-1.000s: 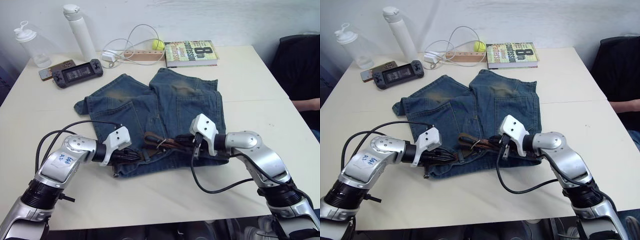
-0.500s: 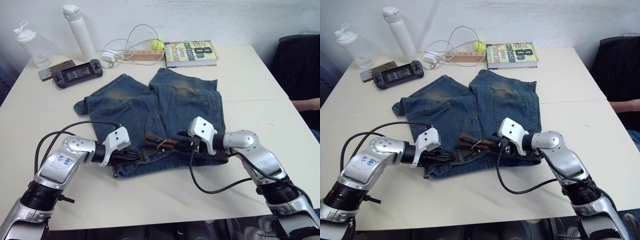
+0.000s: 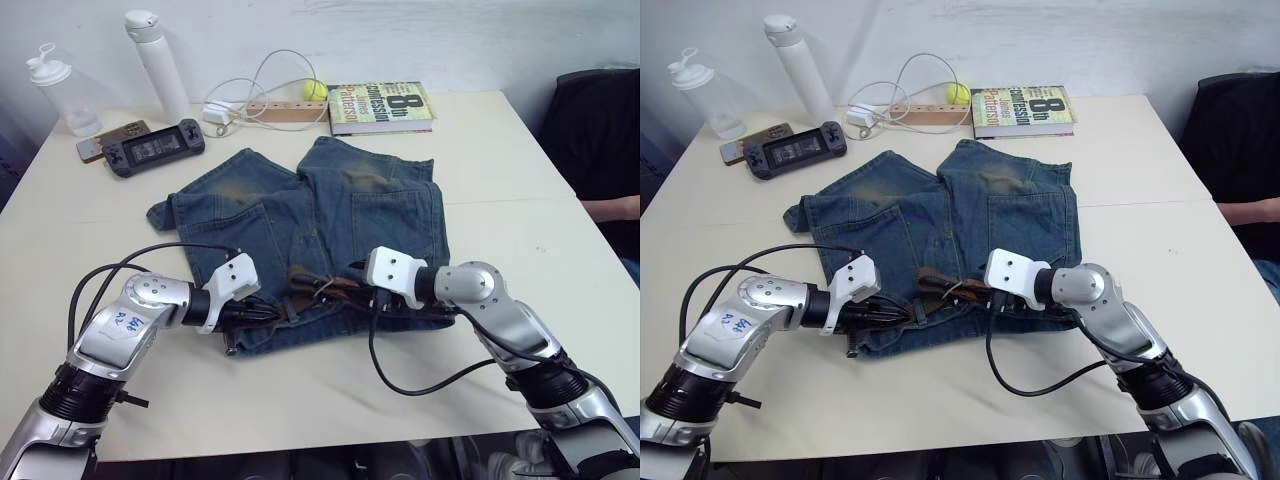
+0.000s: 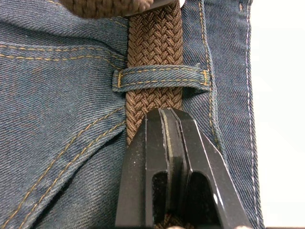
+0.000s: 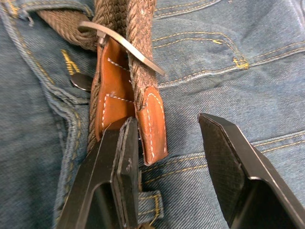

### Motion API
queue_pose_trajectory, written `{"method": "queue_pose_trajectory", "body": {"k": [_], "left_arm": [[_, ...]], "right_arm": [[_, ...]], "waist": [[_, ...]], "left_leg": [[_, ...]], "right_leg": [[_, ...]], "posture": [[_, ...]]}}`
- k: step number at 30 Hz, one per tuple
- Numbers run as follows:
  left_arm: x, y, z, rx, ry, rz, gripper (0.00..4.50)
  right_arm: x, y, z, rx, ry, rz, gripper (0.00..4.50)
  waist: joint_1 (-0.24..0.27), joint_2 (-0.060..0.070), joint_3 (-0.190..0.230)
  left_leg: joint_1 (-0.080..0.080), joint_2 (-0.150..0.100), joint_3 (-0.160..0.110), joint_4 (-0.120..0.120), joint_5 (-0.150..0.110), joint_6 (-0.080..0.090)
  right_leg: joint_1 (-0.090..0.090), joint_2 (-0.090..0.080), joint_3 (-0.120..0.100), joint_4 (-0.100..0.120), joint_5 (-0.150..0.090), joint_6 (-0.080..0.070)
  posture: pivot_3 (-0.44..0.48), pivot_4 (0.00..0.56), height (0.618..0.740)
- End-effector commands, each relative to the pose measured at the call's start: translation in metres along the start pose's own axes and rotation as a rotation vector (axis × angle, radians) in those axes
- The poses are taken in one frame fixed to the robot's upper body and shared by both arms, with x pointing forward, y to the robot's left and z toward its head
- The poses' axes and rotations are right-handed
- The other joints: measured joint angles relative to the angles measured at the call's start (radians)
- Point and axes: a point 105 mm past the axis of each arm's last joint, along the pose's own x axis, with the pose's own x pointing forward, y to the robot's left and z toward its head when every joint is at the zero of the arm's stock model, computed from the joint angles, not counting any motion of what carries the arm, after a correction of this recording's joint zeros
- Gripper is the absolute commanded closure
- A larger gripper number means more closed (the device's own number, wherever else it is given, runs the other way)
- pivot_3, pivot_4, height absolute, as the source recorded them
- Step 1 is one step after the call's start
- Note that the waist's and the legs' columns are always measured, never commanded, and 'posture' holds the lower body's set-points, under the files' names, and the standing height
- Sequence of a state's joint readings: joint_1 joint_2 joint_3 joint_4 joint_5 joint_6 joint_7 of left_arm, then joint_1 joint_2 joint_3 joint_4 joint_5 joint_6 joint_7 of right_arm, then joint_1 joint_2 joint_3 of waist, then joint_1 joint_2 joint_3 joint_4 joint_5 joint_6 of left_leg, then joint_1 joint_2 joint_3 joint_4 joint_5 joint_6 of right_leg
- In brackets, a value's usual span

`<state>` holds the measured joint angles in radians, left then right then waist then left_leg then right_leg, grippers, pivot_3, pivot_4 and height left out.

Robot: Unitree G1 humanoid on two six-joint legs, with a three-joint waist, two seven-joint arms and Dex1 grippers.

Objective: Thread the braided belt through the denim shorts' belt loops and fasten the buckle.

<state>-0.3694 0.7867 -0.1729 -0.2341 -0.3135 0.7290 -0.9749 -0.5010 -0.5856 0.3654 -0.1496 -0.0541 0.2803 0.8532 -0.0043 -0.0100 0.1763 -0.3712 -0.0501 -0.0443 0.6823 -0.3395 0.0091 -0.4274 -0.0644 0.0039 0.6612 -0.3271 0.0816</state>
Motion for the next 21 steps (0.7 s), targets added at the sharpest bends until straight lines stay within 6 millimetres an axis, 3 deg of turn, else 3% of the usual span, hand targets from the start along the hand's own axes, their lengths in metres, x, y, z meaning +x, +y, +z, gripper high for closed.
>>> {"method": "queue_pose_trajectory", "body": {"k": [1, 5, 8, 15, 21], "left_arm": [[0.000, 0.002, -0.012, -0.034, 0.025, 0.032, 4.50], [0.011, -0.001, -0.018, 0.001, 0.062, 0.023, 4.50], [0.021, -0.013, -0.021, 0.037, 0.080, -0.041, 4.50], [0.028, -0.021, -0.039, 0.066, 0.166, -0.087, 4.50], [0.024, -0.032, -0.046, 0.047, 0.168, -0.122, 4.50]], "right_arm": [[-0.008, -0.009, 0.011, -0.104, -0.025, -0.048, 4.47], [-0.026, -0.015, 0.015, -0.333, -0.025, -0.100, 4.47], [-0.044, -0.015, 0.003, -0.404, 0.009, -0.128, 4.47], [-0.094, -0.020, -0.028, -0.533, 0.124, -0.223, 4.47], [-0.119, -0.012, -0.044, -0.534, 0.178, -0.238, 4.47]], "waist": [[0.000, 0.000, 0.000], [0.002, 0.000, 0.000], [0.012, 0.000, -0.001], [0.022, 0.005, -0.004], [0.022, 0.010, -0.009]], "left_leg": [[0.000, 0.000, 0.000, 0.000, 0.000, 0.000], [0.000, 0.000, 0.000, 0.000, 0.000, 0.000], [0.000, 0.000, 0.000, 0.000, 0.000, 0.000], [0.002, -0.001, 0.001, 0.000, -0.001, 0.002], [0.004, -0.001, 0.001, 0.000, -0.002, 0.004]], "right_leg": [[0.000, 0.000, 0.000, 0.000, 0.000, 0.000], [0.000, 0.000, 0.000, 0.000, 0.000, 0.000], [0.001, 0.000, -0.001, -0.001, 0.000, 0.000], [0.003, -0.001, 0.000, -0.002, 0.000, 0.000], [0.006, 0.000, 0.002, -0.004, 0.000, 0.000]], "posture": [[0.000, 0.150, 0.735], [0.000, 0.150, 0.735], [0.000, 0.150, 0.735], [0.000, 0.150, 0.735], [0.000, 0.150, 0.735]]}}
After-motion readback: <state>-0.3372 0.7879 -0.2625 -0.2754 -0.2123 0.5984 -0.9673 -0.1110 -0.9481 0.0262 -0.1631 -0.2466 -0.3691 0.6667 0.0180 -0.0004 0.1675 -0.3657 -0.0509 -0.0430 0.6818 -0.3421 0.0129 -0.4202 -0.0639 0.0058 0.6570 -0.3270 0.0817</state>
